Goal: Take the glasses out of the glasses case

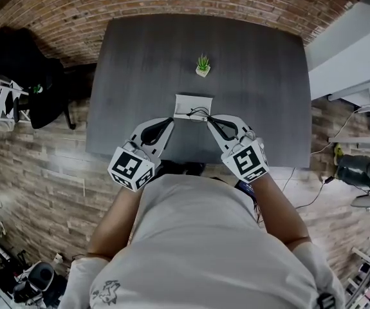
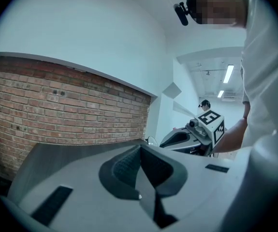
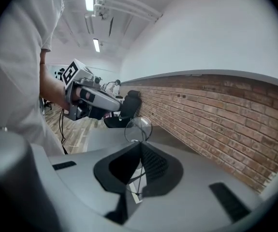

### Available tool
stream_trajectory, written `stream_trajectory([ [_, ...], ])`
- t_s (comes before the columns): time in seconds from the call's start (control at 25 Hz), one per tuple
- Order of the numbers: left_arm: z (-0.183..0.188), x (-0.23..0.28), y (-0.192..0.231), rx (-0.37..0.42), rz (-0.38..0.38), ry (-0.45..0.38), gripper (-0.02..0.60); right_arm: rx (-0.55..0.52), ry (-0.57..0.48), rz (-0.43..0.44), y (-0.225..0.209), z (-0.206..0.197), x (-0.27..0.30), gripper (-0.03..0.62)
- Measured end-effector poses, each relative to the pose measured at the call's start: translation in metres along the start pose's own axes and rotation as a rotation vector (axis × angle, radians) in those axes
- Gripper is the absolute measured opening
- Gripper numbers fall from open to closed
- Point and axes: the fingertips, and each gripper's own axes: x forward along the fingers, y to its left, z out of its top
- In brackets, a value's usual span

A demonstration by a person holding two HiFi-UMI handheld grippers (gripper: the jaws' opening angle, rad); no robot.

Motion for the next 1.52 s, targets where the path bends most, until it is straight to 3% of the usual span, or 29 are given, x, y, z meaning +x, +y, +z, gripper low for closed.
stream_trajectory([
  [0.4,0.008,-0.031,0.0,-0.006,-0.05,-0.041,0.011,0.02,-0.009,-0.063,0.033,0.021,-0.004,0.012],
  [0.96,-0.022,-0.157,-0.009,0.032,-0.162,-0.026,0.011,0.059,-0.009,-0.22,0.139,0.06,-0.007,0.012],
  [1.24,-0.039,-0.197,-0.018,0.027,-0.203,-0.008,0.011,0.098,-0.005,-0.255,0.197,0.062,-0.013,0.012],
  [1.52,-0.044,-0.21,-0.034,0.04,-0.183,-0.018,0.011,0.066,-0.013,-0.249,0.21,0.066,-0.036,0.012],
])
